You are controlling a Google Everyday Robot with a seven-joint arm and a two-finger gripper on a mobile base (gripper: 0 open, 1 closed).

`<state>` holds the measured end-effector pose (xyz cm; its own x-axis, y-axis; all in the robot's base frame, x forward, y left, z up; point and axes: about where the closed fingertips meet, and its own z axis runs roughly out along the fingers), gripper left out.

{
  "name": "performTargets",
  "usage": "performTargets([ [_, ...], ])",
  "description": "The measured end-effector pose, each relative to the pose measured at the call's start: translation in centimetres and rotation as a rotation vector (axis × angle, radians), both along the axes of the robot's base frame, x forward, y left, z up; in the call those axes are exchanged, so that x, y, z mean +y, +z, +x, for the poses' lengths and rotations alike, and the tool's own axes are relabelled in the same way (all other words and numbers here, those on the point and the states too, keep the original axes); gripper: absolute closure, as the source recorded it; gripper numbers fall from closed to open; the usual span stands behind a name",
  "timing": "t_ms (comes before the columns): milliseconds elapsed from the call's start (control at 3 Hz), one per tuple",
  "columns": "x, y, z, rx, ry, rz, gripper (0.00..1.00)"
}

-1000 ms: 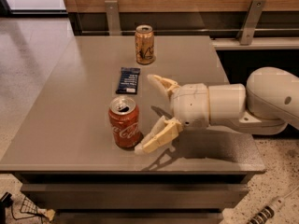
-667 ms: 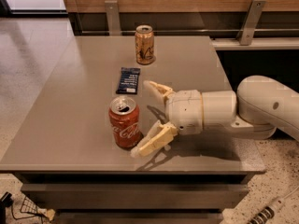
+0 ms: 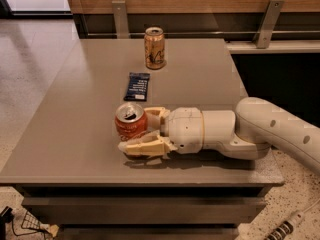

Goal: Knock coke can over

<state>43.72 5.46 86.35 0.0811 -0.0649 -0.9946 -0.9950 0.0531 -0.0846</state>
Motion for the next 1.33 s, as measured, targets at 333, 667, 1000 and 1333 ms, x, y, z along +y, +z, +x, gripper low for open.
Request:
performTargets([
  [333, 0.02, 0.03, -0.02, 0.000, 0.000, -0.006, 0.72],
  [667, 0.21, 0.09, -0.11, -0.001, 0.004, -0.006, 0.95],
  [1000, 0.33, 0.14, -0.17, -0.002, 0.006, -0.007, 1.00],
  [1333, 0.34, 0.14, -0.17, -0.002, 0.006, -0.007, 1.00],
])
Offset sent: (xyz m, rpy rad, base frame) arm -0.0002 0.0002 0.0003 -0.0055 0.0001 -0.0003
